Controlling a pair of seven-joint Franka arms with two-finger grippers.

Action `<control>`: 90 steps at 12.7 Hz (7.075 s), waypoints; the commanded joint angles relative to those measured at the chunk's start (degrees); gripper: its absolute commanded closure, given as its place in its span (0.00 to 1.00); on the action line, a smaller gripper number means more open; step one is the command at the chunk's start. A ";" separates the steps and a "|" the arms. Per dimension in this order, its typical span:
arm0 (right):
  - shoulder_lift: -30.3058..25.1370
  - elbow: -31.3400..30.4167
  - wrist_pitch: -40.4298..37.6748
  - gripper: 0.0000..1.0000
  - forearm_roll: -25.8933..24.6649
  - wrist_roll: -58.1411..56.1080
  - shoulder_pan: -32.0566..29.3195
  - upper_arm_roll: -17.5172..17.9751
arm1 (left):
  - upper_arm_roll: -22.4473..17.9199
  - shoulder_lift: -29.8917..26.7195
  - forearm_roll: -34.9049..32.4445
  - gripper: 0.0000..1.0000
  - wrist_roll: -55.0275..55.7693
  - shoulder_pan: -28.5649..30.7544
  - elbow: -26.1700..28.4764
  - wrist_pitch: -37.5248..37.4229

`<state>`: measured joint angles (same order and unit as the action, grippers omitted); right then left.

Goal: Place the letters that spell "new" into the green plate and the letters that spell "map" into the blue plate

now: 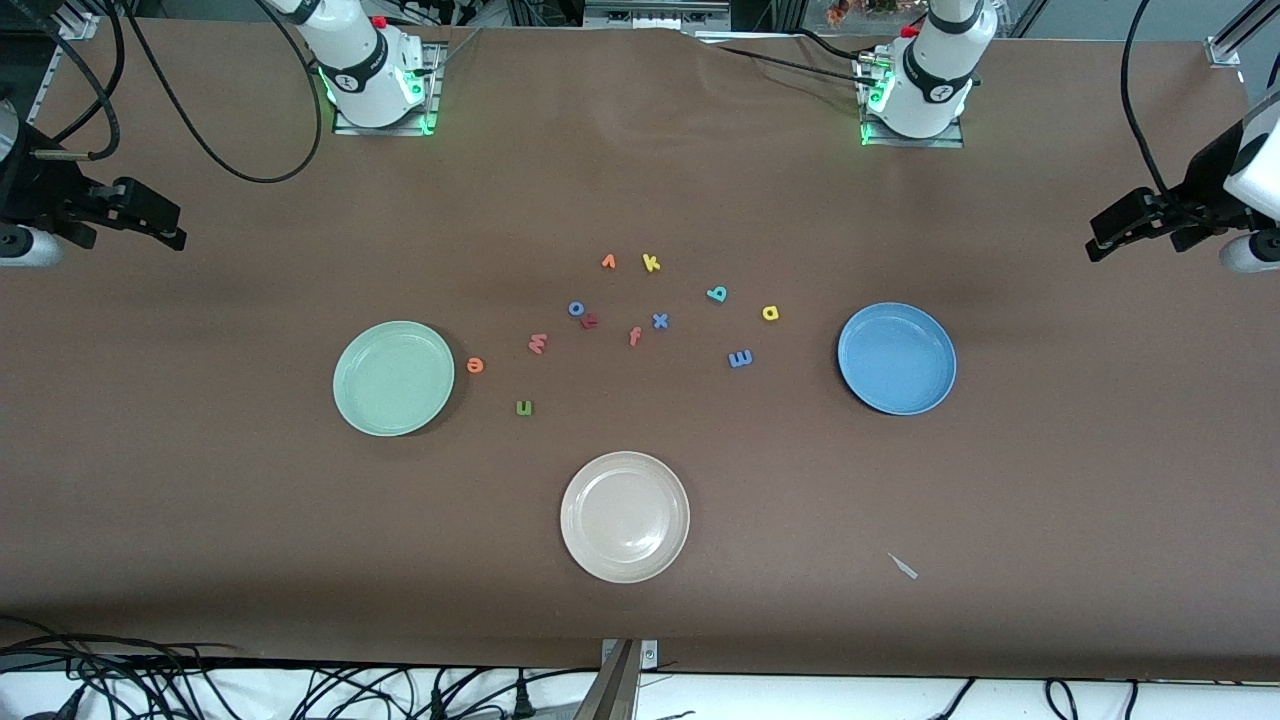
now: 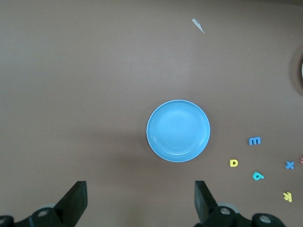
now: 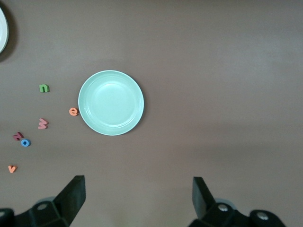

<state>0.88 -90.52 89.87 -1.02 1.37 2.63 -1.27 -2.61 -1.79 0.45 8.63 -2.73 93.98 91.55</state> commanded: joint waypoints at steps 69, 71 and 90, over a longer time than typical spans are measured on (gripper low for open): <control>6.23 0.17 1.62 0.00 4.45 -0.94 2.91 0.13 | 23.88 39.40 -15.20 0.01 -29.28 -9.67 14.21 51.53; 6.85 -2.89 3.80 0.00 2.78 -0.67 2.82 0.22 | 23.79 40.46 -16.61 0.17 -29.19 -9.49 14.30 52.76; 24.94 -8.10 34.55 0.01 0.23 23.82 17.74 3.56 | 23.61 27.81 -19.60 0.33 -42.20 5.89 18.33 29.80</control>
<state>22.87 -98.87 119.83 -1.03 19.61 17.32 2.55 20.24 26.28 -16.49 -33.37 2.95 109.23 118.08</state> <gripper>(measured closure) 0.004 0.722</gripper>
